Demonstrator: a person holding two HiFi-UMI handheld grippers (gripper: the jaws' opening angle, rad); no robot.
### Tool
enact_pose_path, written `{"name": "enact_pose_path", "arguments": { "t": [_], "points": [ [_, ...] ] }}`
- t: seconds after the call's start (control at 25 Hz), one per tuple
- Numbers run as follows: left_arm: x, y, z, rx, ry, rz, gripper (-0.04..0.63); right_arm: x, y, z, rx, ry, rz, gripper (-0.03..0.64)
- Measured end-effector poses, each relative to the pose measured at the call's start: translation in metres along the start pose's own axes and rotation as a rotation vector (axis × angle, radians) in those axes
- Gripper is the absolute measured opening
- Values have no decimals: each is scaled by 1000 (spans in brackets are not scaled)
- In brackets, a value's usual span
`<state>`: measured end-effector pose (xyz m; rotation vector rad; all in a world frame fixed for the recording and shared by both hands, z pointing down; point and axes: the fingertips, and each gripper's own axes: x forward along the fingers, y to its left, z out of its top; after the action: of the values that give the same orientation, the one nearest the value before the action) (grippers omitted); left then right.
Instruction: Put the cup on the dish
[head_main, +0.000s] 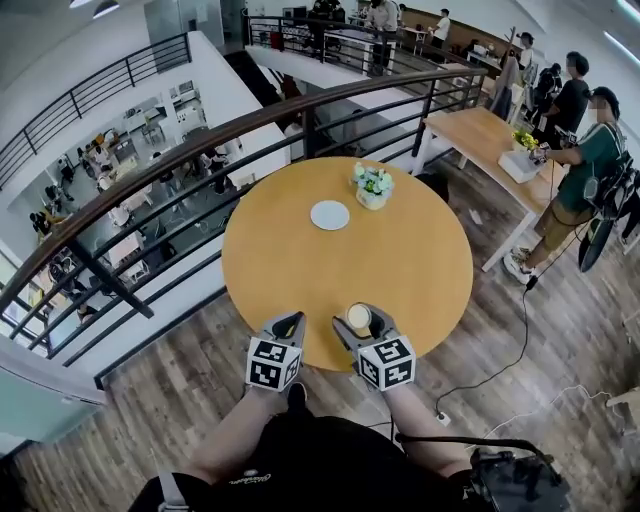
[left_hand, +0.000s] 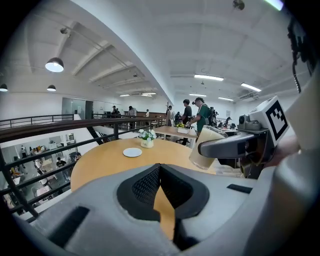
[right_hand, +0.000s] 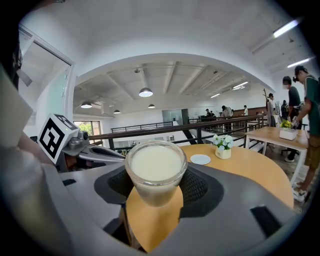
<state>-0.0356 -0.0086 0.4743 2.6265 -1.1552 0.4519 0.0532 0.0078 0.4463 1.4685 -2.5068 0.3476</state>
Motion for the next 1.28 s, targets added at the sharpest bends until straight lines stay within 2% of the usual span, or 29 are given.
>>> {"name": "enact_pose_path", "arguments": {
  "t": [0.32,0.44,0.76,1.28],
  "points": [
    [45,110,41,14,-5,-54,0,111,-12,53,-3,3,-61,258],
    [62,132,45,17,9,-87,0,136,-20,63,1,5,-90,258],
    [101,129,54,15,26,-135,0,152,-53,64,15,32,-117,258],
    [134,113,60,-1,39,-78,0,156,-85,67,-15,27,-54,258]
  ]
}}
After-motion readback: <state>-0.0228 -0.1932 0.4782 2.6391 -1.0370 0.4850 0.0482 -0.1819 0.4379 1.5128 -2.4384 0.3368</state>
